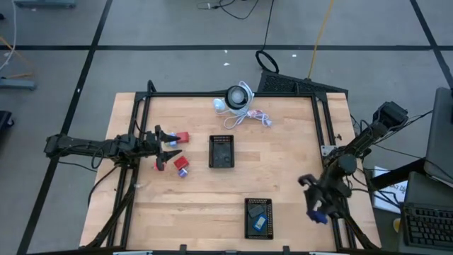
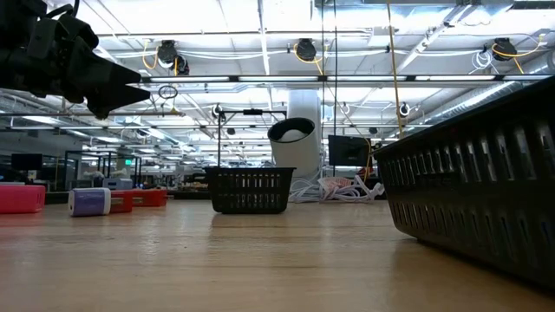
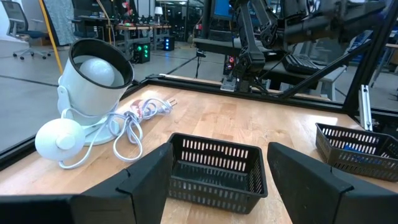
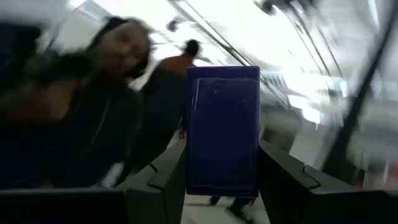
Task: Pick & Place Office items
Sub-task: Put the dark blue digital timer into the bottom black basket
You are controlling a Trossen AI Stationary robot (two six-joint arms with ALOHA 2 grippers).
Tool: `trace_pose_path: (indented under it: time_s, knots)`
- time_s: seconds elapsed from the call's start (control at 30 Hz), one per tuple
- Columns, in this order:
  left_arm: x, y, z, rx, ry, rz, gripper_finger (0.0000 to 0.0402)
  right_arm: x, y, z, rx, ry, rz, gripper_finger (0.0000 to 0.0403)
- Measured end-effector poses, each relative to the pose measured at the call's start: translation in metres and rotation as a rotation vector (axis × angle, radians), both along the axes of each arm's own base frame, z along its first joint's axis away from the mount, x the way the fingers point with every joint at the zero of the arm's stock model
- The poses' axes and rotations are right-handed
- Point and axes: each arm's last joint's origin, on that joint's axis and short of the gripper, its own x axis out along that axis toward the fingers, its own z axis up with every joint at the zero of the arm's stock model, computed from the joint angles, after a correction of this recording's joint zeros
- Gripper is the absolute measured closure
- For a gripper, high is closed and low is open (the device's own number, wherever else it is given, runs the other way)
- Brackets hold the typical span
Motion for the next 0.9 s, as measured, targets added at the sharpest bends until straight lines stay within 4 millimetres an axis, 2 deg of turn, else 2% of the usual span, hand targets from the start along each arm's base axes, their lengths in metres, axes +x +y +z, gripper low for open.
trace_pose_path:
  time_s: [0.27, 0.43, 0.53, 0.67, 0.9]
  knots:
    - [0.0, 0.0, 0.0, 0.0, 0.0, 0.0, 0.0135, 0.007, -0.003, -0.007, 0.305, 0.434, -0.054, 0.0243]
    - [0.0, 0.0, 0.0, 0.0, 0.0, 0.0, 0.0135, 0.014, -0.006, -0.02, 0.534, 0.733, -0.183, 0.0254]
    - [0.0, 0.0, 0.0, 0.0, 0.0, 0.0, 0.0135, 0.015, -0.006, -0.028, 0.593, 0.864, -0.198, 0.0254]
    - [0.0, 0.0, 0.0, 0.0, 0.0, 0.0, 0.0135, 0.015, -0.004, -0.033, 0.59, 0.923, -0.208, 0.025]
    - [0.0, 0.0, 0.0, 0.0, 0.0, 0.0, 0.0135, 0.012, 0.005, -0.037, 0.47, 0.865, -0.208, 0.0254]
